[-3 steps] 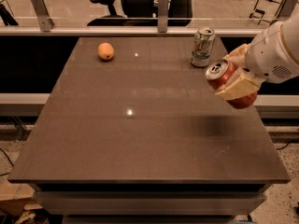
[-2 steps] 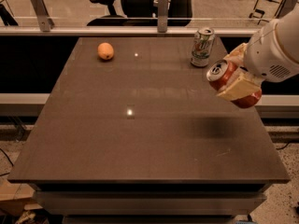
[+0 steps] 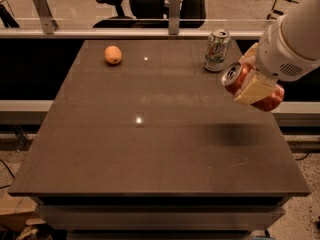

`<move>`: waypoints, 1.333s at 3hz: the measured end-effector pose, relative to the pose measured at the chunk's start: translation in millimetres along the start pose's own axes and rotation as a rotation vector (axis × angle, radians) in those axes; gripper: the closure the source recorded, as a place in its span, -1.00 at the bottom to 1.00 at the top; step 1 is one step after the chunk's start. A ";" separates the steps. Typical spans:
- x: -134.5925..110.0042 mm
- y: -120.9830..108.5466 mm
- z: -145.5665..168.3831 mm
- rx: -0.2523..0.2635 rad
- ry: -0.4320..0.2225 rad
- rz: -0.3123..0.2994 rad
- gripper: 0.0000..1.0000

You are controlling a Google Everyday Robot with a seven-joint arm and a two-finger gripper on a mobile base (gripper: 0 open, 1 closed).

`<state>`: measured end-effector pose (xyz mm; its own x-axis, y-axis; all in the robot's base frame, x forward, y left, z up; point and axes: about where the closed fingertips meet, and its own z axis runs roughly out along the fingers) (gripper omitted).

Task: Knock coke can over

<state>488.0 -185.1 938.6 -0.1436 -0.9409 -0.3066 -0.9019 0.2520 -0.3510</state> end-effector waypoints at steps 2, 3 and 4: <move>11.0 -8.3 13.7 -0.061 0.134 0.005 1.00; 18.4 -10.1 24.2 -0.134 0.197 0.035 1.00; 23.6 -8.1 30.5 -0.203 0.273 0.049 1.00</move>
Offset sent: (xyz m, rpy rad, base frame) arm 0.0152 -0.0170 -0.0224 -0.1684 0.1870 -0.0543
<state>504.3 -202.4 907.2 -0.2681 -0.9614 -0.0612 -0.9499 0.2744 -0.1498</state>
